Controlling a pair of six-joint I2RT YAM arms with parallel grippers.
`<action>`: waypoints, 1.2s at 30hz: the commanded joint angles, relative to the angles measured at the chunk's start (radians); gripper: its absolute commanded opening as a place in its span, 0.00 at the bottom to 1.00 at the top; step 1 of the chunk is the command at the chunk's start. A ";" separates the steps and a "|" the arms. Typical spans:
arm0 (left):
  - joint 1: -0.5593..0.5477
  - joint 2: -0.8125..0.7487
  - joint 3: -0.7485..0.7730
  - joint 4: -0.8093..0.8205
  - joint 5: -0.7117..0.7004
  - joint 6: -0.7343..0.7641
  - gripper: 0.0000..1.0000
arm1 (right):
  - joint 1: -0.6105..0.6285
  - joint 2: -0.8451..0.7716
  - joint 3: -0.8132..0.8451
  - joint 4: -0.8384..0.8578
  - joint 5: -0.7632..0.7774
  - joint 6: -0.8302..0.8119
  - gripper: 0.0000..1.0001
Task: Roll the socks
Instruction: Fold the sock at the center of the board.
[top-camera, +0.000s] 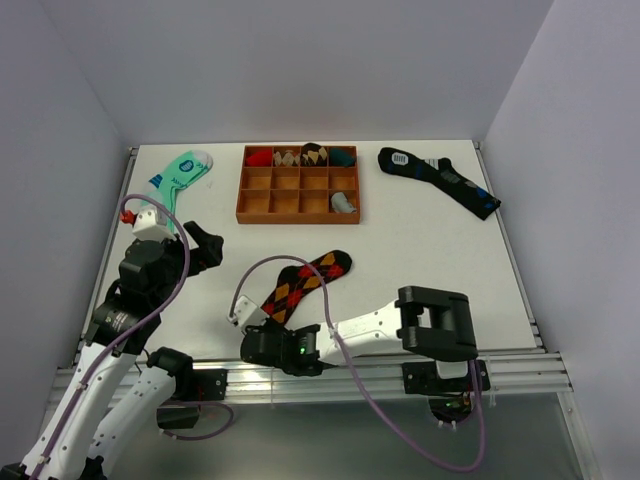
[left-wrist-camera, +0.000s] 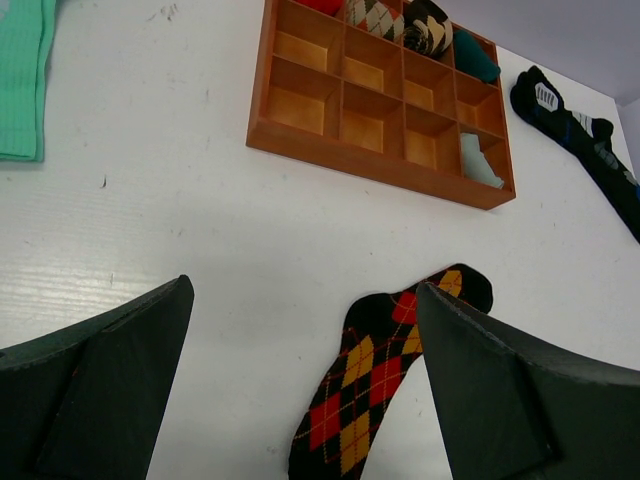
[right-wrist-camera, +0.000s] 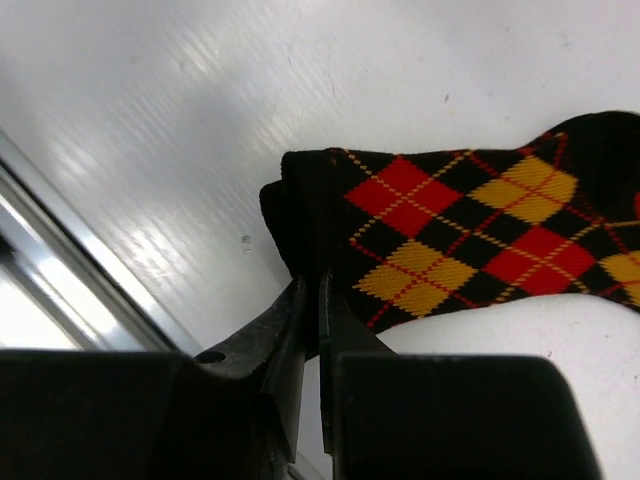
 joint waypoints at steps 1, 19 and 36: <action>-0.004 0.001 0.015 0.010 0.001 0.005 0.99 | 0.000 -0.111 0.067 -0.034 0.006 0.030 0.12; -0.004 0.163 -0.109 0.187 0.148 -0.212 0.84 | -0.025 -0.387 -0.127 -0.032 -0.020 0.170 0.10; -0.079 0.347 -0.530 0.989 0.372 -0.351 0.25 | -0.062 -0.576 -0.283 -0.101 -0.025 0.248 0.10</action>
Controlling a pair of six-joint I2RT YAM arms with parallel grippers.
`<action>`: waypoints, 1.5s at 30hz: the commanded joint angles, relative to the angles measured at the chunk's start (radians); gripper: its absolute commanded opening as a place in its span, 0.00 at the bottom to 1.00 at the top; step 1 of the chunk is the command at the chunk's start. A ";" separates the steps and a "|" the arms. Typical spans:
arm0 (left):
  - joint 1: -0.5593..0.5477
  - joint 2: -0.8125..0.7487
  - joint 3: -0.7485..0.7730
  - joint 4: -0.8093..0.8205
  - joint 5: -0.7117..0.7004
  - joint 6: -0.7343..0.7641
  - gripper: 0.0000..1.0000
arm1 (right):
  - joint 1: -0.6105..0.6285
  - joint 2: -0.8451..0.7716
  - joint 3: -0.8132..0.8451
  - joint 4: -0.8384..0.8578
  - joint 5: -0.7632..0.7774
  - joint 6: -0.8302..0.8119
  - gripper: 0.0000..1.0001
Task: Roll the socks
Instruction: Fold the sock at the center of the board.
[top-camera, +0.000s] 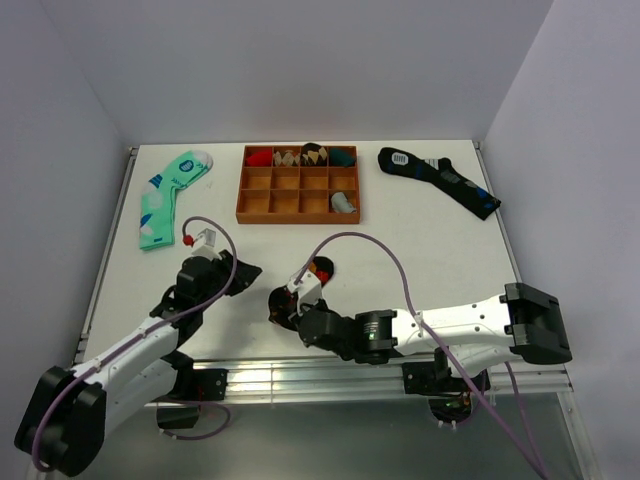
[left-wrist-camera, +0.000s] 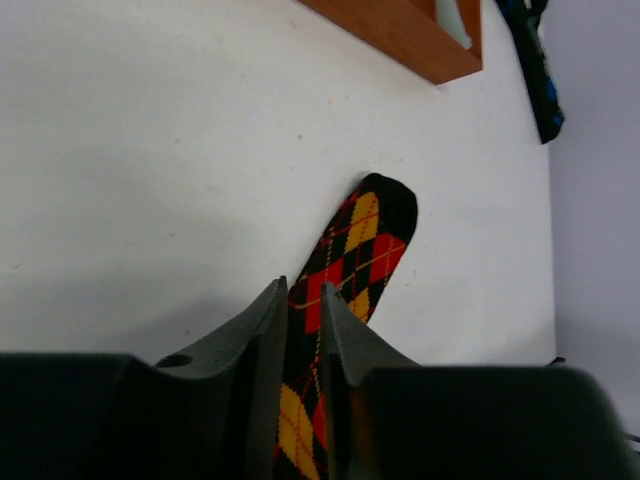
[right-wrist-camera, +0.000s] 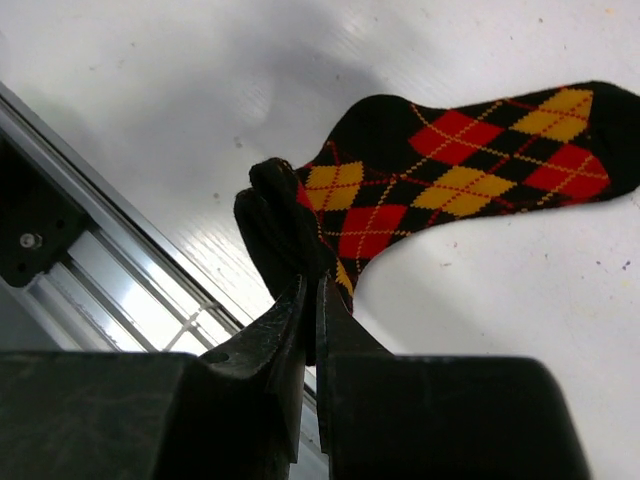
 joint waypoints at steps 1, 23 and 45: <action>-0.011 0.050 -0.019 0.257 0.089 -0.021 0.20 | -0.008 -0.038 -0.015 -0.031 0.023 0.046 0.10; -0.132 0.339 -0.125 0.576 0.116 -0.008 0.04 | -0.028 -0.055 0.025 -0.132 0.052 0.070 0.09; -0.241 0.482 0.058 0.183 -0.132 0.028 0.00 | -0.205 -0.132 0.066 -0.092 -0.047 -0.019 0.08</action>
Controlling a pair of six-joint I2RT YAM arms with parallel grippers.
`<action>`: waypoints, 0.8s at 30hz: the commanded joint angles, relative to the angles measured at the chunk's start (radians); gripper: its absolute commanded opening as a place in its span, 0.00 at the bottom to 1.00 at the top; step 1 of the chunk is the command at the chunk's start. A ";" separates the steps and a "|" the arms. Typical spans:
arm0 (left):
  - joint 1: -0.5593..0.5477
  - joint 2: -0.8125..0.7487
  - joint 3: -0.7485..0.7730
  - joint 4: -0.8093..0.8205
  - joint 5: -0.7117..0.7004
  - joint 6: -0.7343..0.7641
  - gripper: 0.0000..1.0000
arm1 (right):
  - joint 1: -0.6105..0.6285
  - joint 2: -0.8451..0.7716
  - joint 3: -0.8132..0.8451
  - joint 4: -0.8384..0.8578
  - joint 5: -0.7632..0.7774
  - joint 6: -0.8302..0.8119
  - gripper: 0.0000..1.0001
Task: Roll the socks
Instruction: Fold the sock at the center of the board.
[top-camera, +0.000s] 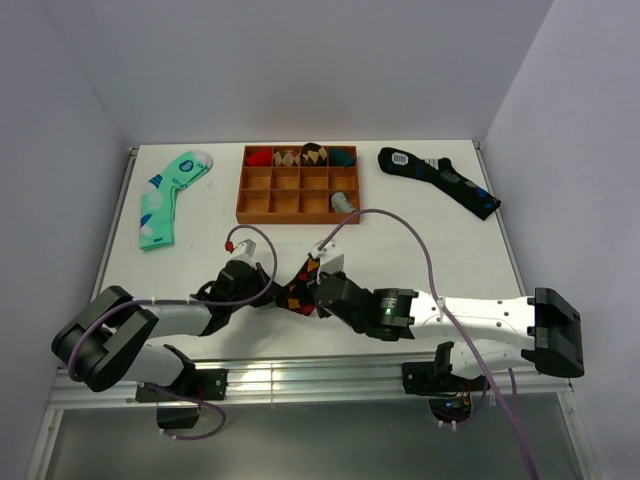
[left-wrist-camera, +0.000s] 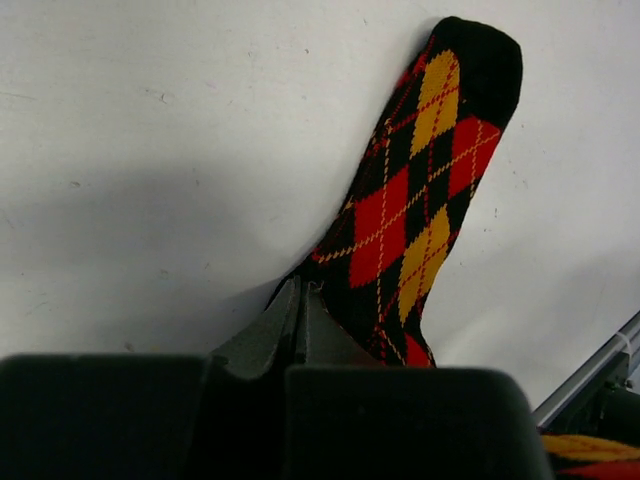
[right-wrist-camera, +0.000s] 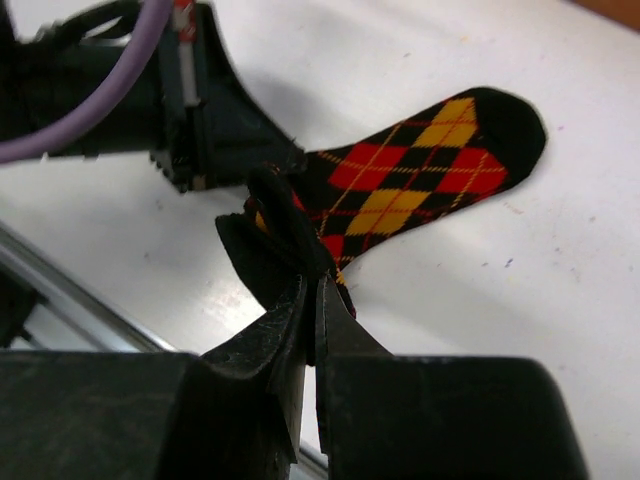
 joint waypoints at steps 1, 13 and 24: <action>-0.018 -0.012 0.043 -0.136 -0.075 0.043 0.00 | -0.085 -0.029 0.053 0.043 -0.041 -0.034 0.09; -0.026 -0.075 0.106 -0.326 -0.086 0.112 0.00 | -0.316 0.041 0.090 0.114 -0.178 -0.110 0.08; -0.027 -0.086 0.120 -0.374 -0.057 0.157 0.00 | -0.373 0.254 0.170 0.178 -0.224 -0.158 0.05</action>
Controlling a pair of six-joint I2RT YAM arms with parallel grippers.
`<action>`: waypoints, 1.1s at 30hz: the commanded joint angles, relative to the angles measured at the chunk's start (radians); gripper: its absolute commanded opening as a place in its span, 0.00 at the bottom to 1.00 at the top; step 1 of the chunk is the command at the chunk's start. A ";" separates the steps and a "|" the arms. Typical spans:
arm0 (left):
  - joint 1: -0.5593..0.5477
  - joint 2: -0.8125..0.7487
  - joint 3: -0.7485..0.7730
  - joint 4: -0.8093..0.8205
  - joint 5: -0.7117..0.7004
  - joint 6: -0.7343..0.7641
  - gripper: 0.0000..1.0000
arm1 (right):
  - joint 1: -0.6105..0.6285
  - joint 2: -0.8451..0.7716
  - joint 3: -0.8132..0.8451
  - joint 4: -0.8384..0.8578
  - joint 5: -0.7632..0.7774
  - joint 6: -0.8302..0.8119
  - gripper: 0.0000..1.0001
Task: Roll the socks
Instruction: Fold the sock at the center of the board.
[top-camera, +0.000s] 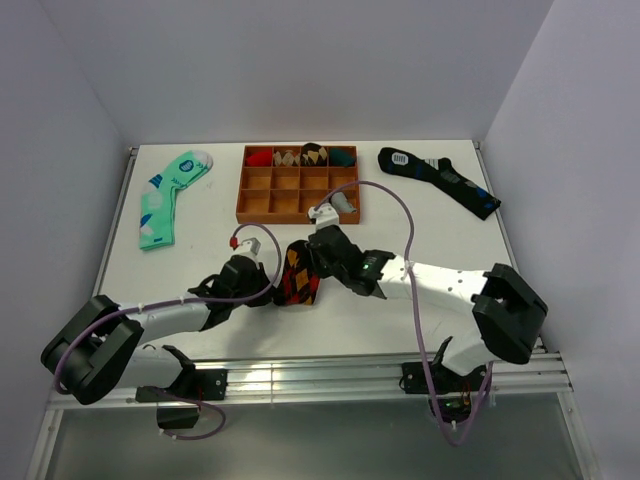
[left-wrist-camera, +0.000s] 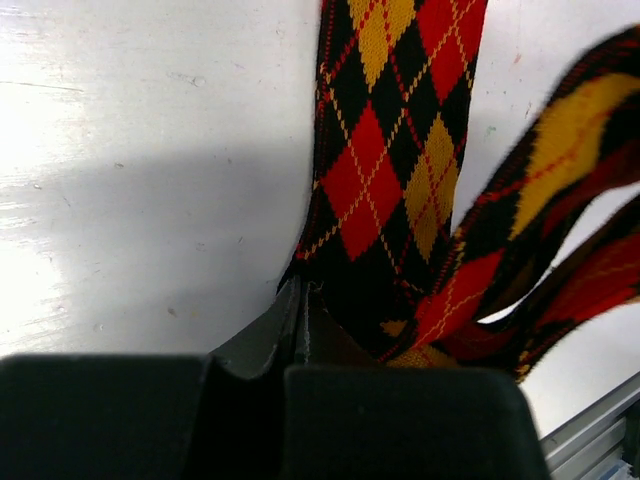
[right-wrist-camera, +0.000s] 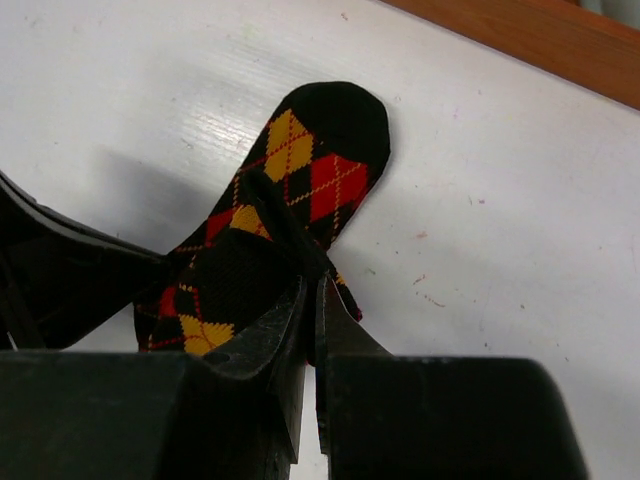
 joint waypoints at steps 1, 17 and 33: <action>-0.005 -0.007 0.018 -0.061 0.001 0.037 0.00 | -0.010 0.035 0.072 0.061 -0.012 -0.039 0.05; -0.016 -0.004 0.016 -0.062 0.021 0.041 0.00 | -0.087 0.328 0.336 0.003 -0.021 -0.091 0.03; -0.025 -0.038 0.024 -0.101 0.092 0.052 0.00 | -0.119 0.440 0.345 0.077 -0.018 -0.111 0.03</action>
